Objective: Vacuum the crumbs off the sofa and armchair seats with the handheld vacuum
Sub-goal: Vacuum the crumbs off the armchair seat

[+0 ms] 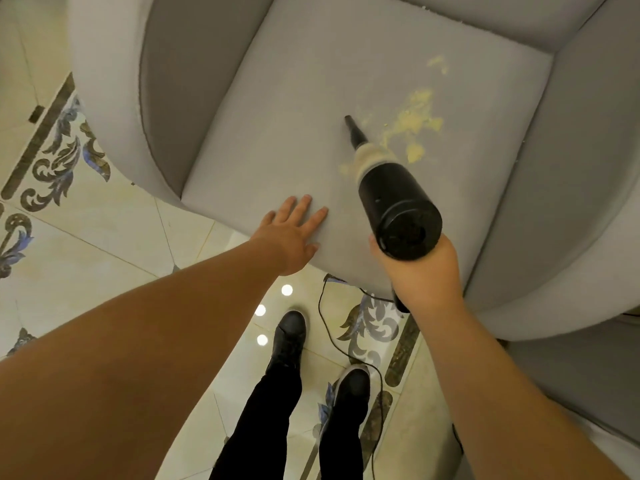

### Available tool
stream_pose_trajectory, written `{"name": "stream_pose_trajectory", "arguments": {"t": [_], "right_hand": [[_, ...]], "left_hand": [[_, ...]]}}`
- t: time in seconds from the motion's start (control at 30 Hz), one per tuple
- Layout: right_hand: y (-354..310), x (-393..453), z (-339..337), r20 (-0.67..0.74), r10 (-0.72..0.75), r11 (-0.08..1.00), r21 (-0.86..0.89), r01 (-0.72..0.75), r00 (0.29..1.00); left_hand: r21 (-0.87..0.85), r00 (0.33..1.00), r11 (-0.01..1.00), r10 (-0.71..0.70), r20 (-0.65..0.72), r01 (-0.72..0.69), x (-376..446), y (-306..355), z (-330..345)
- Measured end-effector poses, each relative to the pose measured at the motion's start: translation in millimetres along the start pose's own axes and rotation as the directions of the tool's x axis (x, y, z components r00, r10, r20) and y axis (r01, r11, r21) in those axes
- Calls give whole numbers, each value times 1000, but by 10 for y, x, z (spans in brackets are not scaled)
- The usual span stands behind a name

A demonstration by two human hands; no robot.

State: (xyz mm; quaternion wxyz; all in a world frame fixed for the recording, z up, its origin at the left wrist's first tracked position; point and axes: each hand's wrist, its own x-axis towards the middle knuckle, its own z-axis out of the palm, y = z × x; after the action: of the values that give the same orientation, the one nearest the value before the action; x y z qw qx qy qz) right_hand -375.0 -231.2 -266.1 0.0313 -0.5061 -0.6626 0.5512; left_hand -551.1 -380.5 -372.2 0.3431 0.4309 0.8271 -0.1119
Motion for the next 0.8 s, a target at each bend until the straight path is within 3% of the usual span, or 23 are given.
{"name": "stream_pose_trajectory", "arguments": {"t": [0.2,0.37,0.47,0.8], "right_hand": [[-117,67,-214,-155,44,992,128,-24,987],[-499,654,-457,-355,162,936,352,-29,921],[-640,966,-523,-361,221,916,396,-66,906],[-852,1274,-364,-278,108,963,269,-30,954]], "left_hand": [[13,1000,1000,17,-10,-17,326,61,-284],[-46,998,997,-57,-15,56,778,90,-713],[-42,998,997,-60,-14,59,998,83,-896],[-41,989,992,-116,92,120,1220,157,-986]]}}
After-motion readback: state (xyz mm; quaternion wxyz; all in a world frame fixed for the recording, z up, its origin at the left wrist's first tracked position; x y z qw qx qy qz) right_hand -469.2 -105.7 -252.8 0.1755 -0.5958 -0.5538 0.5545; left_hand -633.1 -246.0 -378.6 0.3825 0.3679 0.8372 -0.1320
